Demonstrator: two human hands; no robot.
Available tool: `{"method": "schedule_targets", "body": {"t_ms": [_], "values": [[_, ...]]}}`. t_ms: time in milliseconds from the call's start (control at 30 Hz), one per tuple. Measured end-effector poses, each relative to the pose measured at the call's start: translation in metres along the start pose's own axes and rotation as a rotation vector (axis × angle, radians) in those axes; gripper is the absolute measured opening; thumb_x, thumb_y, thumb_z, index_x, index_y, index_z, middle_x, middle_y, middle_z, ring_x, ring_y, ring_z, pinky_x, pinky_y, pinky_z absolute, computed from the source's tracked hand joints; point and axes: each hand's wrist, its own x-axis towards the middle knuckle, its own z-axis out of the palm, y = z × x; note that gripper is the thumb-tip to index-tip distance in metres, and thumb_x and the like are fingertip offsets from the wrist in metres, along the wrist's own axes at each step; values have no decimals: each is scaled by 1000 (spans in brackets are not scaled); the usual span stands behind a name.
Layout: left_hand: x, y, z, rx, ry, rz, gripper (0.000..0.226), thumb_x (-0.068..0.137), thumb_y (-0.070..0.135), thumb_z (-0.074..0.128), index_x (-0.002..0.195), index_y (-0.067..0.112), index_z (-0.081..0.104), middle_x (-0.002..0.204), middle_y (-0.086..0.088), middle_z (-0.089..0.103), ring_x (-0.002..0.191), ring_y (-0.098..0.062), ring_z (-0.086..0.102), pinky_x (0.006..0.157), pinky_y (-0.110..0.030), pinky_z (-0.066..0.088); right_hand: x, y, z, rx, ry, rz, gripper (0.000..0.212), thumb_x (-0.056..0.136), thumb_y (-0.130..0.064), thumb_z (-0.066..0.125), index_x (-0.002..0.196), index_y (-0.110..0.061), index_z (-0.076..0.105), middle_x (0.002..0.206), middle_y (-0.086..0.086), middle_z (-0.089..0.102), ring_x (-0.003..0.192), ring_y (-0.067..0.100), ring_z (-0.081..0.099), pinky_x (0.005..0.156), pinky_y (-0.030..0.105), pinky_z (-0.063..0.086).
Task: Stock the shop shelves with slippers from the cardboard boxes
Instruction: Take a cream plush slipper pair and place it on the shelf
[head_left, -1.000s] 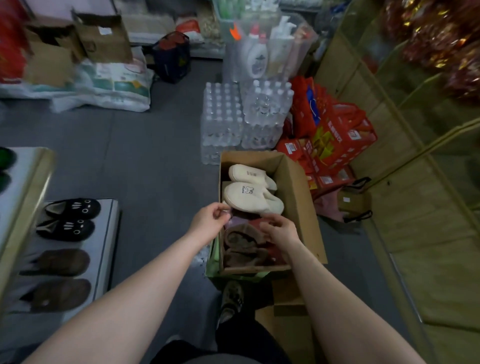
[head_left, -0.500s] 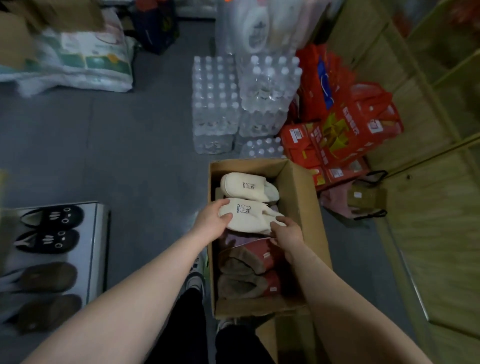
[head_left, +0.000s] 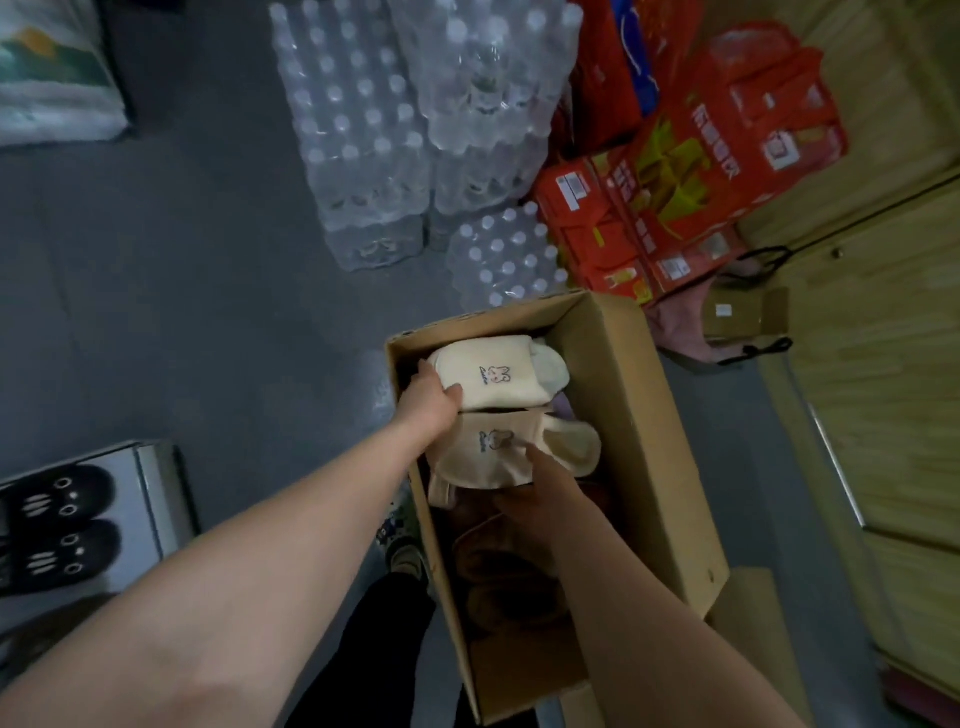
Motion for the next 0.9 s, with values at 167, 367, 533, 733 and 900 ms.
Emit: {"method": "schedule_targets", "body": {"t_ms": [167,367,533,733,900], "values": [[23,-5,8,-211,26,-120,64,100,33,46,152,9,17,149,-16,39,132,-35,42,109,-44,38,7,-9,5,202,1,104,24,99,-26,54,114,-7,55,94,16,56,85,31,59,67,40,50],[15,1,11,-223,2,-166,55,98,22,47,144,8,20,132,-18,49,115,-36,54,94,-39,48,7,1,-9,390,-105,152,46,80,-31,79,119,-13,62,120,20,63,107,42,62,85,55,55],[-19,4,10,-493,-17,-224,58,93,20,55,140,11,23,123,-12,50,109,-33,57,74,-42,57,8,2,-24,288,-130,61,71,65,-33,86,129,-21,59,123,15,66,109,40,63,91,57,52],[-94,-7,26,-934,37,-253,47,88,0,55,131,9,38,122,-16,54,94,-27,60,56,-38,56,-27,-3,-60,141,-221,-56,78,61,-26,84,133,-24,55,124,18,65,108,44,64,85,64,51],[-170,-29,57,-1349,26,-226,51,86,-10,55,133,6,44,128,-18,56,106,-33,62,61,-42,61,-46,-8,-93,-9,-211,-258,94,46,-28,91,133,-18,56,113,11,72,98,35,70,80,51,57]]}}
